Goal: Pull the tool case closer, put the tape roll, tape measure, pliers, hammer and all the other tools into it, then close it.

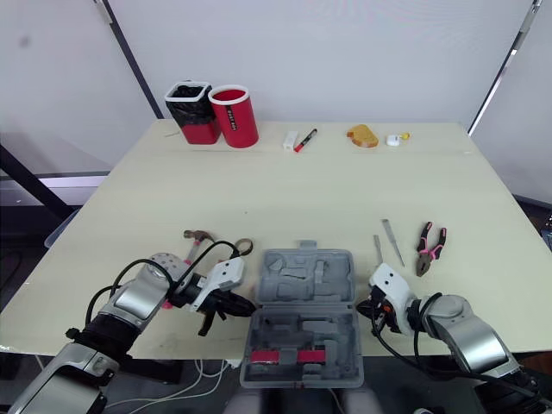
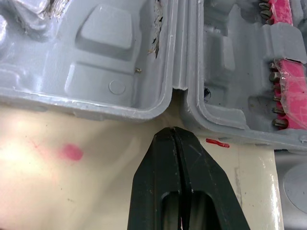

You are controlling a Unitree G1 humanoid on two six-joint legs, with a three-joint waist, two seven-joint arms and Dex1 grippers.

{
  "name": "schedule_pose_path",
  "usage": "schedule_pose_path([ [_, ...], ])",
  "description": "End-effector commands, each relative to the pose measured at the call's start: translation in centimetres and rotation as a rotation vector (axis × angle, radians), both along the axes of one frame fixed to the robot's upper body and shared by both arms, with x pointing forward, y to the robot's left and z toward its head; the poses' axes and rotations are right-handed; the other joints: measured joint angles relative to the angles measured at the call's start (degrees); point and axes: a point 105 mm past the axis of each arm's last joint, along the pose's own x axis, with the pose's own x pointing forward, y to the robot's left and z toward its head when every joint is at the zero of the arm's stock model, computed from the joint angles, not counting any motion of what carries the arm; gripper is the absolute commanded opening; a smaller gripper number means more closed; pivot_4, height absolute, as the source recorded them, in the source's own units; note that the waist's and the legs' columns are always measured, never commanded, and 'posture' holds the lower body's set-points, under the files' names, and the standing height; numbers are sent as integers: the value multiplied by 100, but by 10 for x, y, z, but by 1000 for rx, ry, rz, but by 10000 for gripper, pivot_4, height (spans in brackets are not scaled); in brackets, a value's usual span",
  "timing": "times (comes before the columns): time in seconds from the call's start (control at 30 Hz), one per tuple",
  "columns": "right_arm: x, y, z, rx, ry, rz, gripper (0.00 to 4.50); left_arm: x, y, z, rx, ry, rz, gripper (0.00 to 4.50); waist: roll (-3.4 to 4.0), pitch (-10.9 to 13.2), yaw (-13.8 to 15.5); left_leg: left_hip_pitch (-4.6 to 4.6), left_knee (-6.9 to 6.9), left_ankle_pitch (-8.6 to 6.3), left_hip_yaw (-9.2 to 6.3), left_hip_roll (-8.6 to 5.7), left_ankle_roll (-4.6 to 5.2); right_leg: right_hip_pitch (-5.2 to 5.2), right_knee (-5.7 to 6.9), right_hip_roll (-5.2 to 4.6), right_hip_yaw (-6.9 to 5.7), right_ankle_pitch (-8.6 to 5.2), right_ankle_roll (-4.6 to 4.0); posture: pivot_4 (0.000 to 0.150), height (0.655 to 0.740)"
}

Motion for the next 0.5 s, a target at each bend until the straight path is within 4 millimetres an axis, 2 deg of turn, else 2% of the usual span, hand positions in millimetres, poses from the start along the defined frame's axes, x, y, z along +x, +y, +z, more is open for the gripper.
schedule_pose_path([
  [0.03,2,-7,11,12,-39,-21,0,-6,18,-5,54,41,63,564,0,0,-1,0,0,0,0,0,0,0,0,0,0,0,0,1500,7400],
  [0.13,-1,-10,19,39,-61,-25,0,-5,22,7,21,23,82,564,-1,3,-1,-2,0,0,-1,2,0,-2,0,1,0,-1,-1,1500,7400],
  [0.2,-7,-13,25,67,-73,-22,0,-13,27,17,-2,61,104,564,-2,6,-1,-5,-1,0,-1,2,0,-6,0,1,0,-1,-1,1500,7400],
  [0.37,-12,-32,47,151,-221,-122,0,-8,40,47,-119,-45,241,564,-9,14,51,-13,-3,0,-1,2,0,-8,-4,-10,-8,-2,1,1500,7400],
  [0.5,-16,-49,60,178,-315,-185,0,-11,50,60,-195,-111,316,564,-9,15,37,-9,-2,0,0,1,0,-5,-5,-15,-7,-3,4,1500,7400],
])
